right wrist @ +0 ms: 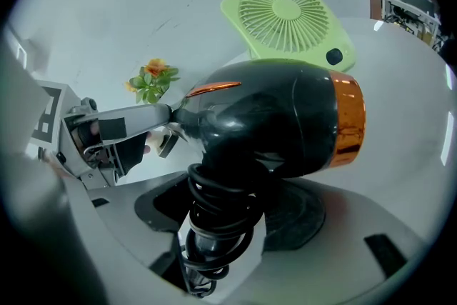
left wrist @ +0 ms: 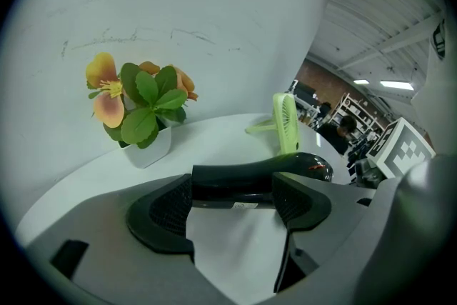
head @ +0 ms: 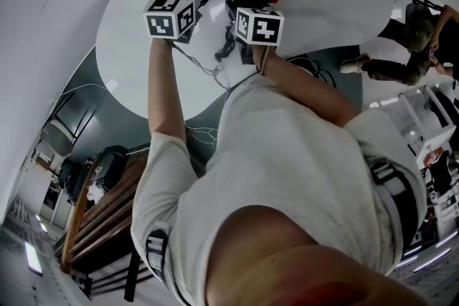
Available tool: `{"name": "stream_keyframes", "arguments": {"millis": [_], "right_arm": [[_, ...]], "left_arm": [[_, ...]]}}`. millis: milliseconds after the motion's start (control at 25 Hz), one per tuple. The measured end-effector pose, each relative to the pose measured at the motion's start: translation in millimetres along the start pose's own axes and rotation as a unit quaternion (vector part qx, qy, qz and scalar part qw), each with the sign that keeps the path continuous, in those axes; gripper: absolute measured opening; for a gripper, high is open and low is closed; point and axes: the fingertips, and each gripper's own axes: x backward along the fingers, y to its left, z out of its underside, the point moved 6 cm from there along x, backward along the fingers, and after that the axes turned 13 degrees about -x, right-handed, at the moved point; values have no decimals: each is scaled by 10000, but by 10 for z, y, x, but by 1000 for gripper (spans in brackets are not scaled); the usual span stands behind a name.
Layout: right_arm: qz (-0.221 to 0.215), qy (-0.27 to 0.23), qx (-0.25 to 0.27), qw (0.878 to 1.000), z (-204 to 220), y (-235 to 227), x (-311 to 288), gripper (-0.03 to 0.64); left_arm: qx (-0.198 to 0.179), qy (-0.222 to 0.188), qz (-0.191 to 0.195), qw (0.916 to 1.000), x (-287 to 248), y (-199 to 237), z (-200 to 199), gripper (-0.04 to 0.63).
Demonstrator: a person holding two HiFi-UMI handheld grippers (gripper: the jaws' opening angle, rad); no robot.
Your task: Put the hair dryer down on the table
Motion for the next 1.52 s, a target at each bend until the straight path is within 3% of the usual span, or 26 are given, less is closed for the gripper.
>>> {"name": "stream_keyframes", "arguments": {"millis": [400, 640, 1120, 1520], "right_arm": [[124, -83, -72, 9999, -61, -6, -21, 282], [197, -180, -93, 9996, -79, 3, 5, 282], [-102, -197, -416, 9989, -72, -29, -42, 284], [-214, -285, -448, 9984, -32, -122, 107, 285]], "left_arm": [[4, -26, 107, 9999, -94, 47, -32, 351], [163, -40, -55, 9998, -103, 71, -14, 351], [207, -51, -223, 9995, -101, 64, 18, 350], [466, -55, -373, 9982, -4, -129, 173, 330]]}}
